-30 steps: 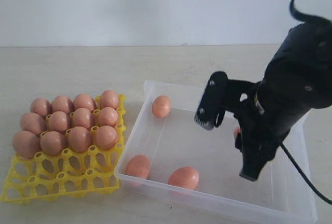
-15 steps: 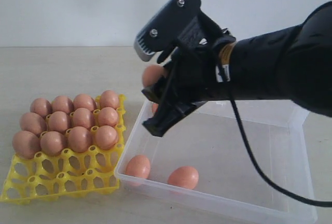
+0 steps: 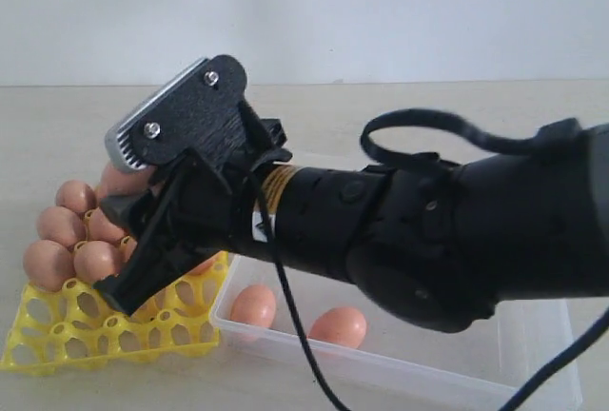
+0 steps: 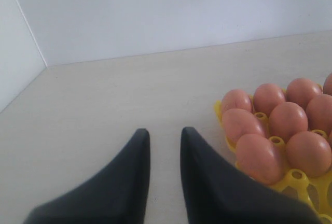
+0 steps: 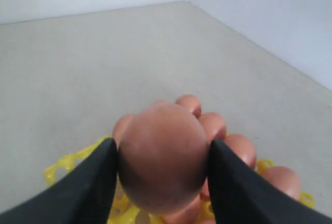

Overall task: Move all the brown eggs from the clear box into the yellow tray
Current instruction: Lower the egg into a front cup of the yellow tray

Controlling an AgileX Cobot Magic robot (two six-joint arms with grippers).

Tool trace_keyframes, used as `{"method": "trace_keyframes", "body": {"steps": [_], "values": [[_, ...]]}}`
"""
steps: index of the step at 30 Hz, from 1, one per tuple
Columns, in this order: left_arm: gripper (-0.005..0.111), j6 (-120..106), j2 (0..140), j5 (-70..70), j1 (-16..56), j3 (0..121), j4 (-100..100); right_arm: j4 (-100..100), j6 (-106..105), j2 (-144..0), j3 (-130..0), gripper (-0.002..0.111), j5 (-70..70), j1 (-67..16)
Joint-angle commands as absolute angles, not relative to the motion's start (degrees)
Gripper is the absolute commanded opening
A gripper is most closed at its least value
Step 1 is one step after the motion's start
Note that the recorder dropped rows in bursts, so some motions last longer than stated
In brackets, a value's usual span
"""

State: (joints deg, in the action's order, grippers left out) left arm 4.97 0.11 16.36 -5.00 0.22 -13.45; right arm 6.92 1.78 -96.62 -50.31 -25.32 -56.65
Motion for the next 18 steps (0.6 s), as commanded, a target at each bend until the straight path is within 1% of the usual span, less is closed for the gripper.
{"method": "trace_keyframes", "body": {"steps": [1,18], "values": [[0.022,5.1,0.0,16.2,-5.1,0.0,-13.3,7.5,3.6,-101.1,-52.5,0.000,-28.8,-57.8],[0.022,5.1,0.0,16.2,-5.1,0.0,-13.3,10.7,7.4,-116.3,-66.6,0.000,-29.2,-63.0]]}}
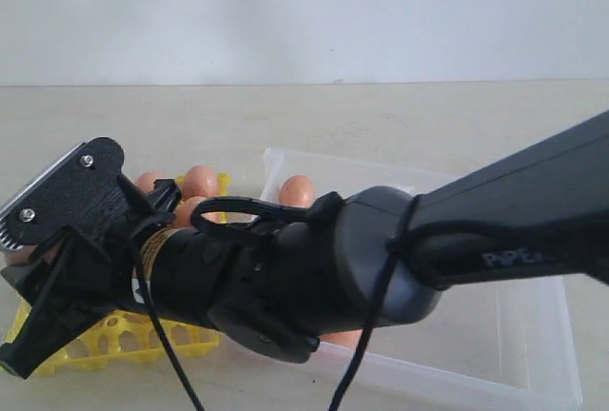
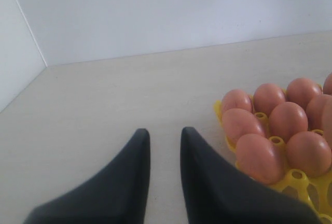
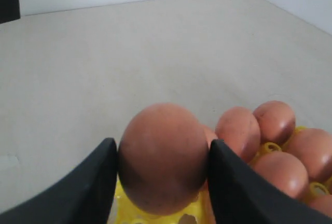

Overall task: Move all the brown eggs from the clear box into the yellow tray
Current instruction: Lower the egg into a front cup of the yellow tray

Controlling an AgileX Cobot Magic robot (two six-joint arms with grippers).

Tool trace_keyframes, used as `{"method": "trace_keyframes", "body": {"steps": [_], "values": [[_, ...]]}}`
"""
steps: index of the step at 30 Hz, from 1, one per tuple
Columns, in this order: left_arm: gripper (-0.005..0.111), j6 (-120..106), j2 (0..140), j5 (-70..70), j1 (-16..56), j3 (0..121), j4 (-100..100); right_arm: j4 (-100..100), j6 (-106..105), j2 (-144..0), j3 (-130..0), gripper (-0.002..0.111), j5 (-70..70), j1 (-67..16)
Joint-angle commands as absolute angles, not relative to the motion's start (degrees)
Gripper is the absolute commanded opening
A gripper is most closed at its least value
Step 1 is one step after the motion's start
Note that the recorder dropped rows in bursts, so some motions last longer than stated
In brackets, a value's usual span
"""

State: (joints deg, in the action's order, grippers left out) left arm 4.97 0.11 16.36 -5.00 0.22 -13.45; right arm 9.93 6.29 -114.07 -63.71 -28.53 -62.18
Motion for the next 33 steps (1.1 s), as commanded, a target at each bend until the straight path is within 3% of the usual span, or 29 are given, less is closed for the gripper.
{"method": "trace_keyframes", "body": {"steps": [1,33], "values": [[0.022,5.1,0.0,16.2,-5.1,0.0,-13.3,10.7,7.6,-116.8,-67.2,0.000,-29.2,-63.3],[0.022,5.1,0.0,16.2,-5.1,0.0,-13.3,10.8,8.7,-126.6,-74.1,0.000,-29.7,-64.6]]}}
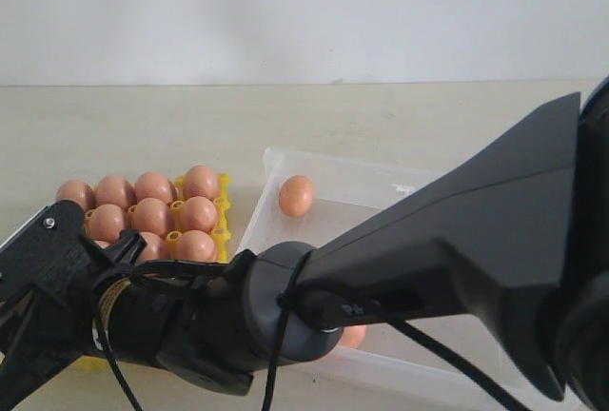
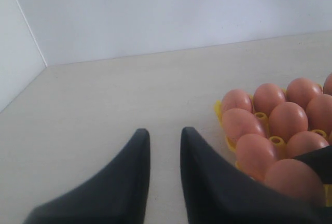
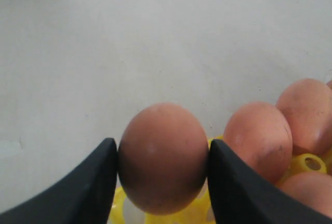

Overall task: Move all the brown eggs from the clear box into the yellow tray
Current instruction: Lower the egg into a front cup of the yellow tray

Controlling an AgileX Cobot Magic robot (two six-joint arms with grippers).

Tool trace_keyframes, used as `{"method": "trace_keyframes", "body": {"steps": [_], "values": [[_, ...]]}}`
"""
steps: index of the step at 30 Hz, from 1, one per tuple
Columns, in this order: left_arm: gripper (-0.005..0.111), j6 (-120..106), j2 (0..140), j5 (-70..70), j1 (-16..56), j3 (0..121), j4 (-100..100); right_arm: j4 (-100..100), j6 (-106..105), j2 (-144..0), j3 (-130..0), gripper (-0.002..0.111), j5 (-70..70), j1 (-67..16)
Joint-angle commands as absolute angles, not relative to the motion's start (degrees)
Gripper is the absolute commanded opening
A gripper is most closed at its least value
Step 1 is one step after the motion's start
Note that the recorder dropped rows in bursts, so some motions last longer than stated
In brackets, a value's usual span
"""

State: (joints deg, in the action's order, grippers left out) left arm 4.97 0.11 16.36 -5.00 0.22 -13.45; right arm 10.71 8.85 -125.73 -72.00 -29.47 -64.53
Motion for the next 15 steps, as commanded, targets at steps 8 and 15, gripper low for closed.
{"method": "trace_keyframes", "body": {"steps": [8,15], "values": [[0.022,5.1,0.0,16.2,-5.1,0.0,-13.3,10.8,8.1,-127.4,-75.6,0.000,-27.2,-64.5],[0.022,5.1,0.0,16.2,-5.1,0.0,-13.3,9.5,5.4,-127.4,-75.6,0.000,-24.0,-63.8]]}}
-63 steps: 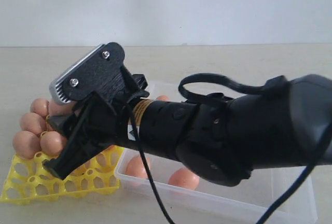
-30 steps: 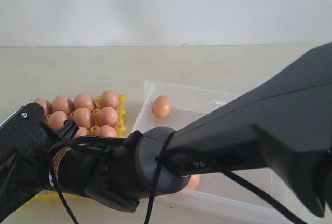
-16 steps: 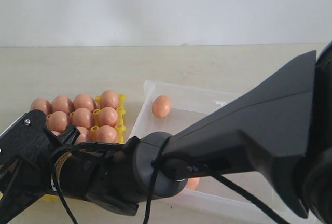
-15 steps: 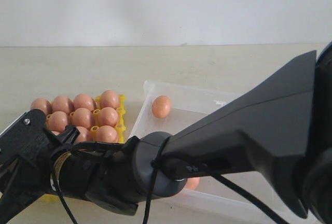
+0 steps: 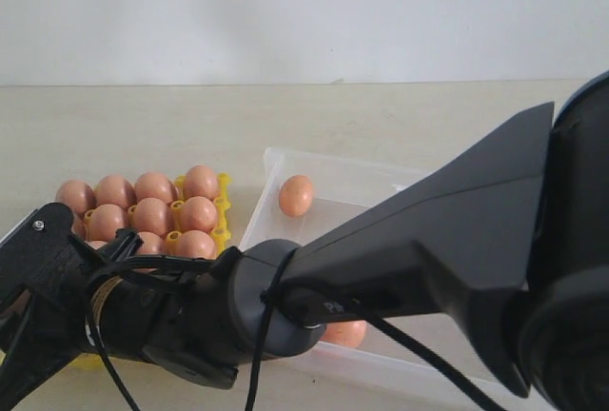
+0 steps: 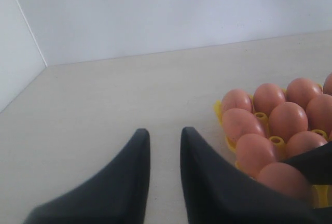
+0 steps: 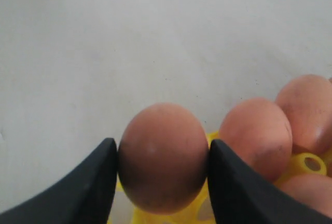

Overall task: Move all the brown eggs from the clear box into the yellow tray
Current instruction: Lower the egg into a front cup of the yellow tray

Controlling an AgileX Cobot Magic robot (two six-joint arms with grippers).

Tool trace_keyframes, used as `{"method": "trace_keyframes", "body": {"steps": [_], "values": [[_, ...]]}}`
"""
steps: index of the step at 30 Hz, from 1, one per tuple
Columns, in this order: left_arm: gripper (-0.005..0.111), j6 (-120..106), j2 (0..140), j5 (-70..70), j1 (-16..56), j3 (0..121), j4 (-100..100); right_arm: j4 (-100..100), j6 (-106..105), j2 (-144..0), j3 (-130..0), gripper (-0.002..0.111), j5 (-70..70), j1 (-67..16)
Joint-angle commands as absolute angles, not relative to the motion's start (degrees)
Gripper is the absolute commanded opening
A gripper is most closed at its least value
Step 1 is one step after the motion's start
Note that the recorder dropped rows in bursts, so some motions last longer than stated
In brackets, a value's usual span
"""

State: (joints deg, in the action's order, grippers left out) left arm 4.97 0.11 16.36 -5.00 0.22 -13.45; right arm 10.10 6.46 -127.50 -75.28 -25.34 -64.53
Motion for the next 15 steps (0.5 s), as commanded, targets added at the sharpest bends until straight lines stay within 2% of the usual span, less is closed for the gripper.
{"method": "trace_keyframes", "body": {"steps": [1,15], "values": [[0.022,5.1,0.0,16.2,-5.1,0.0,-13.3,9.5,5.4,-127.4,-75.6,0.000,-24.0,-63.8],[0.022,5.1,0.0,16.2,-5.1,0.0,-13.3,9.6,5.4,-127.4,-75.6,0.000,-25.4,-63.8]]}}
